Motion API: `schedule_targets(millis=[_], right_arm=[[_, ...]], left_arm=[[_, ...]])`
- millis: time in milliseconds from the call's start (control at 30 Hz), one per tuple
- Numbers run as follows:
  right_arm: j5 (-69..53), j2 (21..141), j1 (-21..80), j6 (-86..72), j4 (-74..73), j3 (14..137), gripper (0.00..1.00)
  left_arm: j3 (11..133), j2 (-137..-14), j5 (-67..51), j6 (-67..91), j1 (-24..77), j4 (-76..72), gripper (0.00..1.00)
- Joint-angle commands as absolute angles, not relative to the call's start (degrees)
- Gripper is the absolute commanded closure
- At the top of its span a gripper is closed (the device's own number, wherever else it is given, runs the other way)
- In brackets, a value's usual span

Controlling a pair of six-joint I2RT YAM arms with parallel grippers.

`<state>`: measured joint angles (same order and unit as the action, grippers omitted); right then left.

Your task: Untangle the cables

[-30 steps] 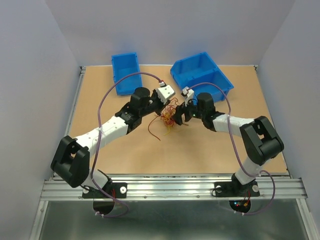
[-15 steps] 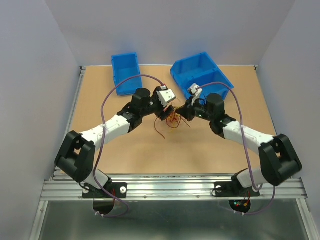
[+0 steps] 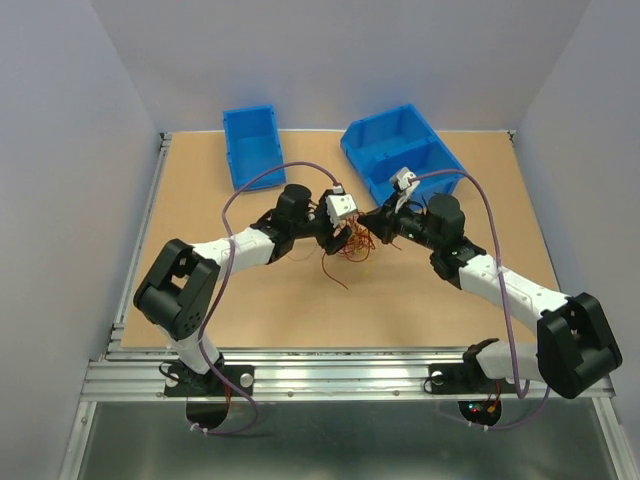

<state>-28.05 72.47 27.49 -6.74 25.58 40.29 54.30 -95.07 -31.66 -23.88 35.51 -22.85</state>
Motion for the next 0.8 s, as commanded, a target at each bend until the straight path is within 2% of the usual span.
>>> schedule_targets(millis=[0,67,200,300,333,400,467,567,700,767], right_arm=[[-28.1,71.1,27.9,-8.3,29.3,39.5,1.0],[-28.2,70.1,27.9,-9.1,30.3,38.9,0.99],[-29.5,67.9,27.9,-11.3,33.0,37.4,1.0],[-28.8,62.6,27.9,-13.7,34.6,35.7,0.99],[-28.4,58.8,27.9,-14.7,35.7,34.9,0.99],[-28.2,54.1,27.9,-17.4,36.6,32.9,0.99],[-28.0,47.3,27.9,-19.9,37.9,31.9,0.99],[-27.8,41.3,27.9,-21.2,37.7,33.2,1.0],[-25.7,42.0,28.0,-21.1,31.6,43.4,1.0],[-25.8,44.1,27.9,-21.2,28.9,51.5,0.99]], left_arm=[[53.7,-93.1,-39.9,-22.1,35.7,-31.0,0.2],[54.3,-94.0,-39.7,-21.5,36.1,-31.4,0.28],[55.8,-96.0,-39.8,-20.3,36.1,-31.4,0.36],[56.3,-97.3,-36.9,-20.0,36.6,-31.3,0.51],[57.0,-98.4,-36.7,-20.0,36.7,-30.6,0.6],[58.5,-100.0,-36.2,-20.3,36.9,-28.9,0.72],[59.1,-100.9,-34.1,-20.6,36.9,-28.2,0.77],[59.4,-101.6,-32.0,-21.7,36.8,-28.0,0.77],[59.2,-101.6,-26.0,-23.0,37.2,-28.0,0.78],[59.9,-102.5,-22.3,-23.1,37.3,-28.0,0.92]])
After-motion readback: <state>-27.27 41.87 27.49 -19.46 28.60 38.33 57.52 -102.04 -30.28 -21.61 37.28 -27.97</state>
